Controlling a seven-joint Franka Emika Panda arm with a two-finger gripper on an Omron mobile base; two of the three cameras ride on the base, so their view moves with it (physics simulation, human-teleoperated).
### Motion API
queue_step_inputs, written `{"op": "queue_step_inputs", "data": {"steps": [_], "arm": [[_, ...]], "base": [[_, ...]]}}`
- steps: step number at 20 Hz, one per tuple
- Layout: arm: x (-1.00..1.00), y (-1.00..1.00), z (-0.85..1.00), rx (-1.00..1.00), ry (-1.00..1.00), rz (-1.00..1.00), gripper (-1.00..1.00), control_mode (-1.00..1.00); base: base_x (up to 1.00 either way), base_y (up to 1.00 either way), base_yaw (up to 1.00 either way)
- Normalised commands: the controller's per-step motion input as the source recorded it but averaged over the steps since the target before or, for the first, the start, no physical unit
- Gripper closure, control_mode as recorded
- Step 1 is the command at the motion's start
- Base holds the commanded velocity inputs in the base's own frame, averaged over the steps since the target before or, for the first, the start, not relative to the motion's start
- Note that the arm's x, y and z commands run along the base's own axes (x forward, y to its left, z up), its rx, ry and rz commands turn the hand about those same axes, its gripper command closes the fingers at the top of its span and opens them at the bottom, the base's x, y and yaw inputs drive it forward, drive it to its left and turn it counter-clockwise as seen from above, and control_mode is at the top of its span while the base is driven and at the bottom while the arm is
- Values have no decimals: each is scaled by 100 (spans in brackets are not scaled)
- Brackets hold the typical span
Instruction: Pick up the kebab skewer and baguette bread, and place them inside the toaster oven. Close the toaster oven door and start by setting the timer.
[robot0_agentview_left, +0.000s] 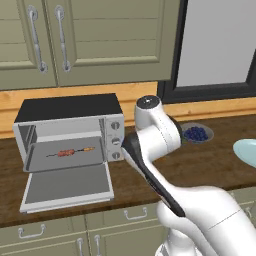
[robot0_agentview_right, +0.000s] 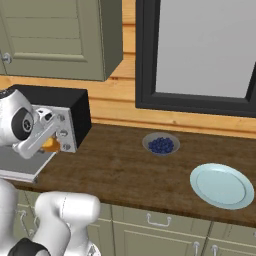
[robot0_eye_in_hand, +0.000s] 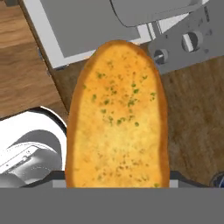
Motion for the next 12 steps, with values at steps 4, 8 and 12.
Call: {"op": "queue_step_inputs", "data": {"steps": [4, 8, 12], "arm": [[35, 100, 0, 0, 0, 14, 100, -100], [47, 100, 0, 0, 0, 12, 100, -100], [51, 97, 0, 0, 0, 10, 100, -100]], "base": [[0, 0, 0], [0, 0, 0], [0, 0, 0]]}}
